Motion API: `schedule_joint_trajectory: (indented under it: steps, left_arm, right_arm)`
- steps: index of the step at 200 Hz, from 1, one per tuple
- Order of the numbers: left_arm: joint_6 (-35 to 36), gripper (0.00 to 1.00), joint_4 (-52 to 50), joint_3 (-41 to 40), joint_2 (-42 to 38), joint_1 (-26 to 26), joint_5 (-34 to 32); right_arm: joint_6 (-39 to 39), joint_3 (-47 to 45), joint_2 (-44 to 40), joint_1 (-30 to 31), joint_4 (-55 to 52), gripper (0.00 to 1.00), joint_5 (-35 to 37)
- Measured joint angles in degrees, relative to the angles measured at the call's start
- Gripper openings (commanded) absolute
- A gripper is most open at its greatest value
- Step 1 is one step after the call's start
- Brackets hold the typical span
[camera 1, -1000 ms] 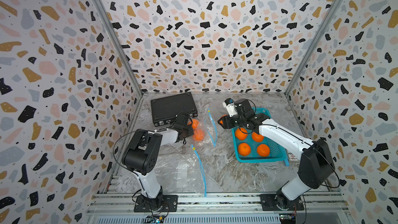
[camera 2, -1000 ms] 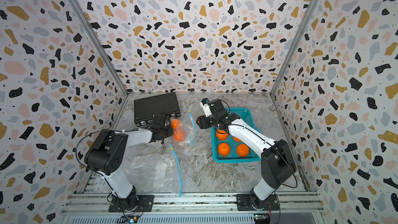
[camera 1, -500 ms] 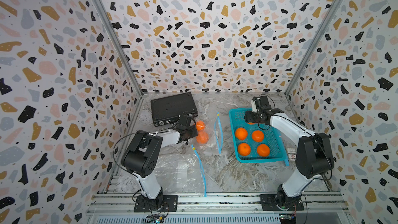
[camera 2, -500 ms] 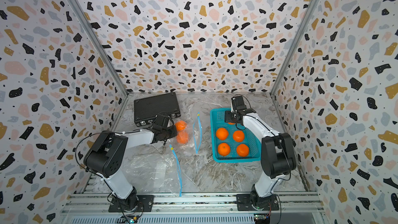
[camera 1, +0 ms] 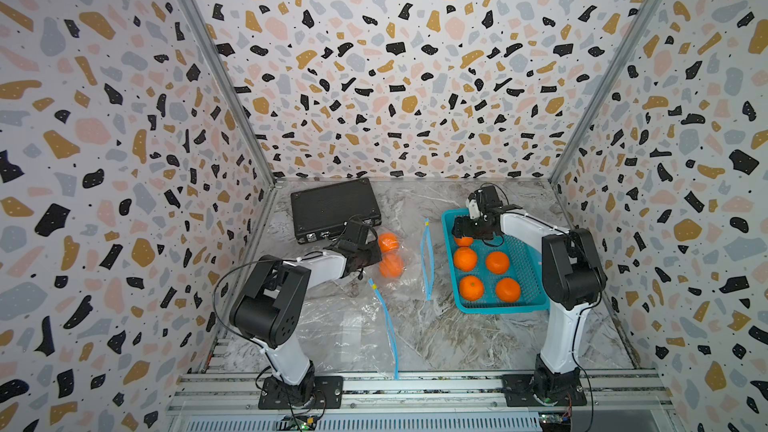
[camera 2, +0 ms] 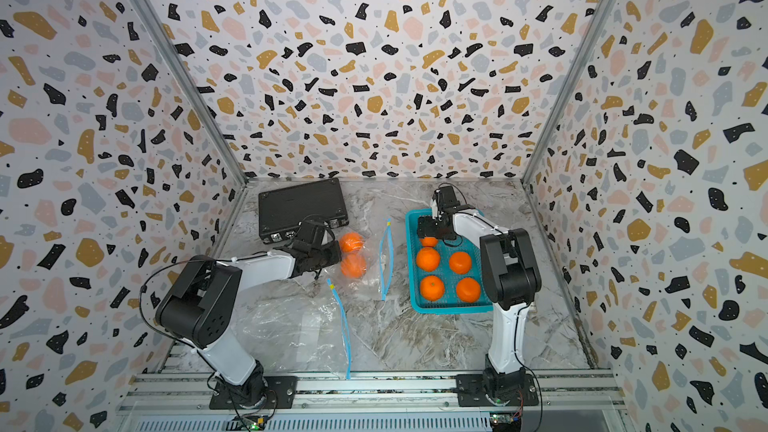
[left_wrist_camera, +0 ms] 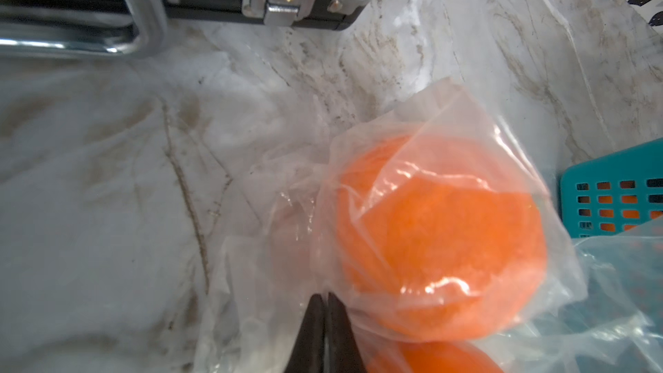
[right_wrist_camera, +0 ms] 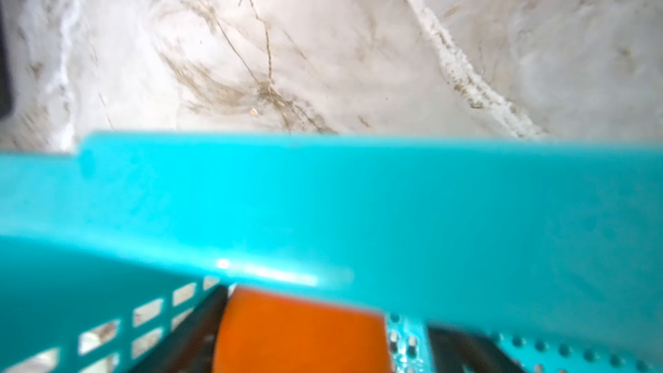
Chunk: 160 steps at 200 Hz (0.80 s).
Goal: Open the zip-top bag and take out the orange
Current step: Place the orange in the basket, then pick up the orange from the zipper food storage bag.
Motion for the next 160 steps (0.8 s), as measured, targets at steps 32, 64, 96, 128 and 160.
schedule_joint_trajectory:
  steps: [32, 64, 96, 128, 160]
  left_arm:
    - [0.3, 0.1, -0.6, 0.0, -2.2, 0.0, -0.1]
    - [0.6, 0.04, -0.6, 0.0, -1.4, 0.3, -0.1]
    - [0.6, 0.01, -0.6, -0.2, -1.0, 1.1, -0.7]
    - [0.7, 0.01, -0.7, -0.3, -1.0, 2.0, -1.0]
    - [0.7, 0.01, -0.9, -0.5, -1.2, 2.5, -1.2]
  right_arm:
    - [-0.7, -0.2, -3.1, 0.4, -2.7, 1.0, 1.4]
    - [-2.6, -6.4, -15.1, 3.2, 0.0, 1.0, 0.8]
    - [-5.3, -14.6, -26.8, 9.0, 5.1, 0.92, -4.3]
    - [-7.8, -17.3, -29.1, 15.1, 5.2, 0.59, -7.6]
    - [-7.5, -16.7, -25.5, 16.9, 5.6, 0.39, -12.5]
